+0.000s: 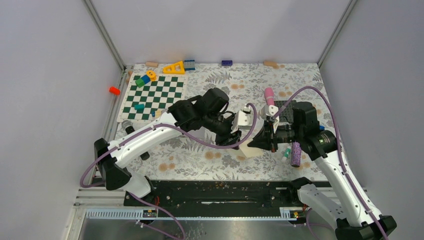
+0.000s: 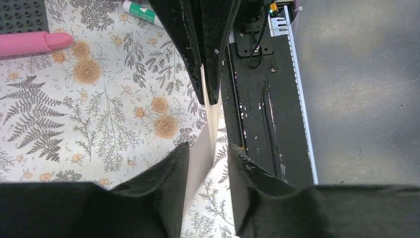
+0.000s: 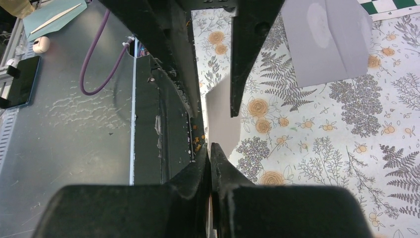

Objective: Place the letter into the envelope and seal it
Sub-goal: Fold the letter.

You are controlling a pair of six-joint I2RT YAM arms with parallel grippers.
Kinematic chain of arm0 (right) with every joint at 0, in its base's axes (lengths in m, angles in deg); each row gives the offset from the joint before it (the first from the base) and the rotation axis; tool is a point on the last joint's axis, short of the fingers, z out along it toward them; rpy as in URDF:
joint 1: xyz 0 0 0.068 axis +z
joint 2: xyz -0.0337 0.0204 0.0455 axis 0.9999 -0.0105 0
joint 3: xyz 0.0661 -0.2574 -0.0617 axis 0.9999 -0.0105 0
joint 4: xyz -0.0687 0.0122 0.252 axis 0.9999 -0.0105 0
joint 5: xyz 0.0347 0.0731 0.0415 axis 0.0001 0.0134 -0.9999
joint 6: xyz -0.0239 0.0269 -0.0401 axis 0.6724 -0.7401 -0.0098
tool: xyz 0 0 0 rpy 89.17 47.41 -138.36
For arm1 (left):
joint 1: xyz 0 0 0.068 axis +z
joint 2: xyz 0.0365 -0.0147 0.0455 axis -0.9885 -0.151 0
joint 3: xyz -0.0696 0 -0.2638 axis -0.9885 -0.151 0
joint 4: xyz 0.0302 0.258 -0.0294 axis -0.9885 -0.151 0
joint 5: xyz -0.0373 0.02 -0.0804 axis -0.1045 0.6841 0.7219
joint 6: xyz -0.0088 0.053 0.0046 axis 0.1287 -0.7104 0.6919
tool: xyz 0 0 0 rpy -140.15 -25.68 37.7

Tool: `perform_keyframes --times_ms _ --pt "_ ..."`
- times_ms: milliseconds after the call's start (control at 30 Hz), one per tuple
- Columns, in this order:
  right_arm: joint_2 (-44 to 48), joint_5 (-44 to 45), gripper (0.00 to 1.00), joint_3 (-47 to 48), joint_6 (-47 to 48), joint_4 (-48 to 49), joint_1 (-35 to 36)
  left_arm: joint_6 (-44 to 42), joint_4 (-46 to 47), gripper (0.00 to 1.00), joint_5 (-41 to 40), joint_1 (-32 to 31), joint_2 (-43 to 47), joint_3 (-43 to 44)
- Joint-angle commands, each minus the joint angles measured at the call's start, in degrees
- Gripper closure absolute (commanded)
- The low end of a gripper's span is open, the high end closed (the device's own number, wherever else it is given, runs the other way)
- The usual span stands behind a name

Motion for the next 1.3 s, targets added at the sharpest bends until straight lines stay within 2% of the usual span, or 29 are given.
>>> perform_keyframes --times_ms 0,67,100,133,167,300,367,400,433,467,500,600,667,700,733,767,867,900,933,967,1000,1033,1100,1167,1200,1233,1267 --pt "1.05 0.39 1.0 0.9 -0.14 1.47 -0.21 -0.37 1.87 0.53 -1.35 0.34 2.55 0.7" --pt "1.3 0.66 1.0 0.9 -0.08 1.54 -0.21 -0.91 1.87 0.51 -1.45 0.58 3.18 -0.1" --pt "1.43 0.75 1.0 0.89 -0.04 1.51 -0.29 -1.2 1.89 0.66 -1.56 0.63 3.46 -0.47" --pt "1.54 0.84 1.0 0.93 0.08 1.51 -0.3 -1.51 1.88 0.93 -1.74 0.63 3.66 -0.93" --pt "1.64 0.85 1.0 0.98 0.13 1.45 -0.3 -1.95 1.87 1.0 -1.94 0.71 3.91 -1.46" --pt "2.31 0.94 1.0 1.04 0.23 1.46 -0.45 -2.72 1.87 0.99 -2.21 0.92 4.5 -2.54" --pt "2.65 1.02 1.0 0.99 0.31 1.43 -0.55 -3.03 1.63 0.64 -2.35 1.24 4.72 -2.56" --pt "2.87 1.1 1.0 0.98 0.31 1.45 -0.56 -3.16 1.57 0.59 -2.34 1.41 4.82 -2.64" --pt "3.02 1.16 1.0 1.02 0.31 1.44 -0.63 -3.42 1.4 0.65 -2.36 1.56 4.87 -2.67" --pt "3.19 1.2 1.0 0.98 0.31 1.4 -0.65 -3.79 1.07 0.96 -2.3 1.6 4.87 -2.75" --pt "3.34 1.2 1.0 1.05 0.38 1.45 -0.65 -3.92 1.0 1.0 -2.25 1.66 4.99 -2.97" --pt "3.78 1.29 1.0 1.07 0.35 1.52 -0.74 -4.83 0.72 1.0 -2.36 1.75 5.33 -3.61" --pt "4.08 1.36 1.0 1.11 0.31 1.55 -0.82 -5.28 0.07 0.8 -3.2 1.9 5.14 -3.32" --pt "4.15 1.42 1.0 1.08 0.37 1.55 -0.83 -5.59 -0.23 0.78 -3.38 1.97 5.05 -3.22" --pt "4.19 1.46 1.0 1.15 0.4 1.49 -0.83 -5.77 -0.36 0.82 -3.42 2.08 5.12 -3.32" --pt "4.24 1.46 1.0 1.09 0.4 1.46 -0.91 -6.01 -0.59 0.98 -3.3 2.13 5.13 -3.35" --pt "4.36 1.39 1.0 1.09 0.33 1.4 -0.99 -6.84 -1.2 0.99 -2.28 2.36 5.43 -3.47" --pt "4.37 1.3 1.0 1.09 0.32 1.45 -1.0 -6.66 -1.27 0.75 -2.75 2.39 5.34 -3.33" --pt "4.44 1.23 1.0 1.19 0.31 1.45 -1.0 -6.65 -1.42 0.67 -3.25 2.44 5.17 -3.17" --pt "4.46 1.23 1.0 1.16 0.31 1.47 -1.0 -7.2 -1.9 0.75 -3.45 2.48 5.14 -3.03" --pt "4.53 1.2 1.0 1.15 0.27 1.46 -1.0 -7.57 -2.17 0.95 -3.5 2.52 5.09 -2.99" --pt "4.58 1.2 1.0 1.16 0.23 1.47 -0.97 -7.81 -2.36 1.0 -3.43 2.64 5.16 -2.98" --pt "4.77 1.04 1.0 1.2 0.23 1.45 -1.0 -8.5 -2.8 1.0 -2.79 2.84 5.29 -3.21" --pt "4.95 0.81 1.0 1.28 0.14 1.44 -1.0 -8.42 -2.9 0.75 -3.57 2.95 5.24 -3.18" --pt "5.05 0.77 1.0 1.24 0.14 1.51 -1.0 -8.79 -3.1 0.73 -3.85 3.06 5.29 -3.18" --pt "5.21 0.76 1.0 1.32 0.14 1.43 -1.0 -9.0 -3.21 0.74 -4.08 3.19 5.3 -3.25" --pt "5.39 0.76 1.0 1.4 0.09 1.41 -0.96 -9.27 -3.49 0.89 -3.95 3.4 5.24 -3.23"
